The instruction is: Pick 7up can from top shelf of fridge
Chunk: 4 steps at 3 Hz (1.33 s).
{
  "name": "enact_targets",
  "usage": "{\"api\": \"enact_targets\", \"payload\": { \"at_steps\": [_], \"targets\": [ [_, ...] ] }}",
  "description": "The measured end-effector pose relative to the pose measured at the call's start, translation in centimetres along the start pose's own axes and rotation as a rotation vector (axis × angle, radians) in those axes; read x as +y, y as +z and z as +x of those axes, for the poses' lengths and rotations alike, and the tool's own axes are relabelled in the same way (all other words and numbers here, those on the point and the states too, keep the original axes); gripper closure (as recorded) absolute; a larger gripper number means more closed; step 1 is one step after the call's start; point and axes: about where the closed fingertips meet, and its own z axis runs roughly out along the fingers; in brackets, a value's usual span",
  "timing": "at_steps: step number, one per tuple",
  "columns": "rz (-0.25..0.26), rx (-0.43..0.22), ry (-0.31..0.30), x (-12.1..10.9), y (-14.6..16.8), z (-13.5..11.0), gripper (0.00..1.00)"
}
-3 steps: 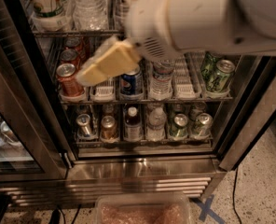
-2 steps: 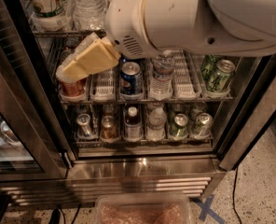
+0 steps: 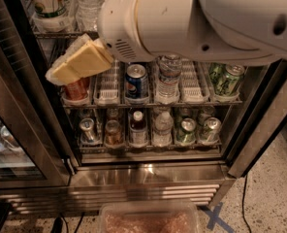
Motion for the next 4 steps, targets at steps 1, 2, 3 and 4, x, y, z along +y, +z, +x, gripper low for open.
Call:
{"api": "enact_targets", "payload": {
  "at_steps": [1,2,3,4],
  "targets": [
    [0.005,-0.060,0.035,2.0,3.5,-1.4,0.00],
    [0.019,-0.084,0.064,3.0,5.6,-1.9,0.00],
    [0.029,-0.088,0.060,2.9,5.5,-2.2,0.00],
    [0.048,-0.097,0.060,3.0,5.6,-2.9,0.00]
  ]
}}
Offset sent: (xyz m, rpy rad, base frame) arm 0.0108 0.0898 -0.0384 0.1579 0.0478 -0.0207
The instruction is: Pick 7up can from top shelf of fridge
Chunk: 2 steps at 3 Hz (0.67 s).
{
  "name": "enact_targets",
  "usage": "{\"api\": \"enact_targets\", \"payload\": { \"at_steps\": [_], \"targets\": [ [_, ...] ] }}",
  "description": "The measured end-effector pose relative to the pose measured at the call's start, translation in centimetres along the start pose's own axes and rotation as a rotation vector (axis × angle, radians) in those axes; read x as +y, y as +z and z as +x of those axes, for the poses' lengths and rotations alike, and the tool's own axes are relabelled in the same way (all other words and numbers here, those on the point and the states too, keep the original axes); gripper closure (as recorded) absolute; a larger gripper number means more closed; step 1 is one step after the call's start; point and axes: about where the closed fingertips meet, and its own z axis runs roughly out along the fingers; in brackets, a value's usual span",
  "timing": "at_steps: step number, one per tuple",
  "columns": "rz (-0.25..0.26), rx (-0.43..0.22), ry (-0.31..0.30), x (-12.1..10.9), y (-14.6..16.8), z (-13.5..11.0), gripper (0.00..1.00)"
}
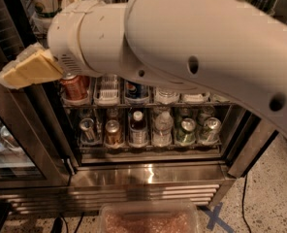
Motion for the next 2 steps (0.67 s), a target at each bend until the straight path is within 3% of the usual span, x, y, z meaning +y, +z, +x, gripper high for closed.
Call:
{"api": "enact_targets", "payload": {
  "at_steps": [1,2],
  "targets": [
    [0.051,0.001,0.018,2.1,1.1,-0.2,0.00],
    [0.193,0.019,0.060,1.9,0.4,1.5,0.00]
  ]
}}
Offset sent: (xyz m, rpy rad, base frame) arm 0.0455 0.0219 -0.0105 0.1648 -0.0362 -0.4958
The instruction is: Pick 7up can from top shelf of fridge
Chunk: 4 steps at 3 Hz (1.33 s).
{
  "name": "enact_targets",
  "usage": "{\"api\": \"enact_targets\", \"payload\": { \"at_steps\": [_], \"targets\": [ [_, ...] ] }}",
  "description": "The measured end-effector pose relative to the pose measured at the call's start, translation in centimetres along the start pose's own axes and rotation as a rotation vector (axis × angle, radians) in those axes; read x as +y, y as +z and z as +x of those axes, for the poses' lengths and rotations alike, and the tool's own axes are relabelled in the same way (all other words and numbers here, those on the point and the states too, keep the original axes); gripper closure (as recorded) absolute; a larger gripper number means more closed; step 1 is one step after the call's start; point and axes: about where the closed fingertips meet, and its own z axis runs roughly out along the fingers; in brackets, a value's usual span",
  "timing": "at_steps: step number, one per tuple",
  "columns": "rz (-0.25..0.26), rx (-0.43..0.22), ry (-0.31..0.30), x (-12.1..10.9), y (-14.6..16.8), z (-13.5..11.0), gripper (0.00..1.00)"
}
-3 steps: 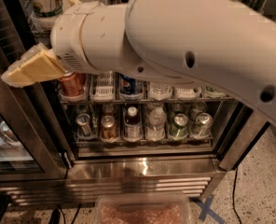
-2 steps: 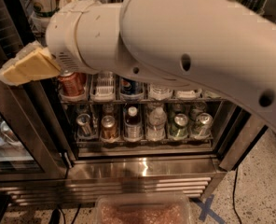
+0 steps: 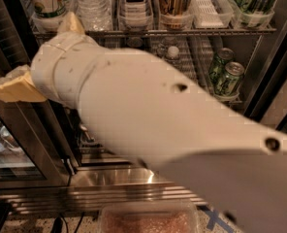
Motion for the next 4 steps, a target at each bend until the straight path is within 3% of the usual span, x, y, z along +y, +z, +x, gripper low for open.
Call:
{"api": "enact_targets", "payload": {
  "at_steps": [1,2,3,4],
  "targets": [
    [0.165,0.002,0.063,-2.3,-1.3,2.1,0.00],
    [0.282,-0.027,0.103,-4.6,-1.2,2.1,0.00],
    [0.332,-0.118,0.118,-6.0,2.3,-2.3,0.00],
    [0.333,-0.125,0.105,-5.7,2.2,-2.9,0.00]
  ]
}}
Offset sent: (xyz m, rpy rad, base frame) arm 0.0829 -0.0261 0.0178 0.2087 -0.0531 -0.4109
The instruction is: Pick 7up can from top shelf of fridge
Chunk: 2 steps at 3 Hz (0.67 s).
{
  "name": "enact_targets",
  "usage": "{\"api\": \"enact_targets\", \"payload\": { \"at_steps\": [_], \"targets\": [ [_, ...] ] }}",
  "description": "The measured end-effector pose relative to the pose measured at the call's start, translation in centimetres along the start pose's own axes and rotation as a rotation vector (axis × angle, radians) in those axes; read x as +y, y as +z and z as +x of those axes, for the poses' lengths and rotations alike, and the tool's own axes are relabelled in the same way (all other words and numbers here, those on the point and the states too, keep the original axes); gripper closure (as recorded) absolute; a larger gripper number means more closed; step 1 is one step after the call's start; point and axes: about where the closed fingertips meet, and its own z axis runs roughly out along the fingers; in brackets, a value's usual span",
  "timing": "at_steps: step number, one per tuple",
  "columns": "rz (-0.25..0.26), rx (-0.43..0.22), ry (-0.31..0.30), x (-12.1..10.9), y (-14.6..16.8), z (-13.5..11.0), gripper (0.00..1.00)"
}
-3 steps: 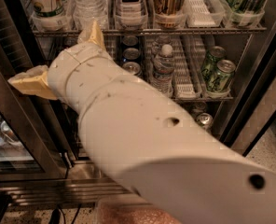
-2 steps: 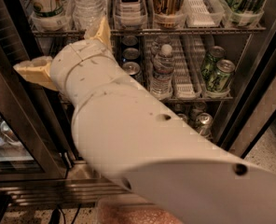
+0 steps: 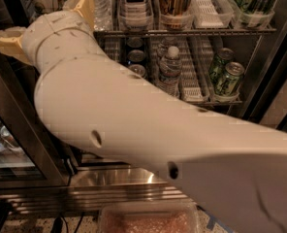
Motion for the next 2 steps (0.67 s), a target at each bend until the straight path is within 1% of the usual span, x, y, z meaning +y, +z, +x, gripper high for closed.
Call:
{"api": "enact_targets", "payload": {
  "at_steps": [1,2],
  "targets": [
    [0.035,-0.014,-0.022,0.4,0.4,-0.3,0.00],
    [0.075,-0.030,-0.056,0.4,1.6,-0.6,0.00]
  ]
}}
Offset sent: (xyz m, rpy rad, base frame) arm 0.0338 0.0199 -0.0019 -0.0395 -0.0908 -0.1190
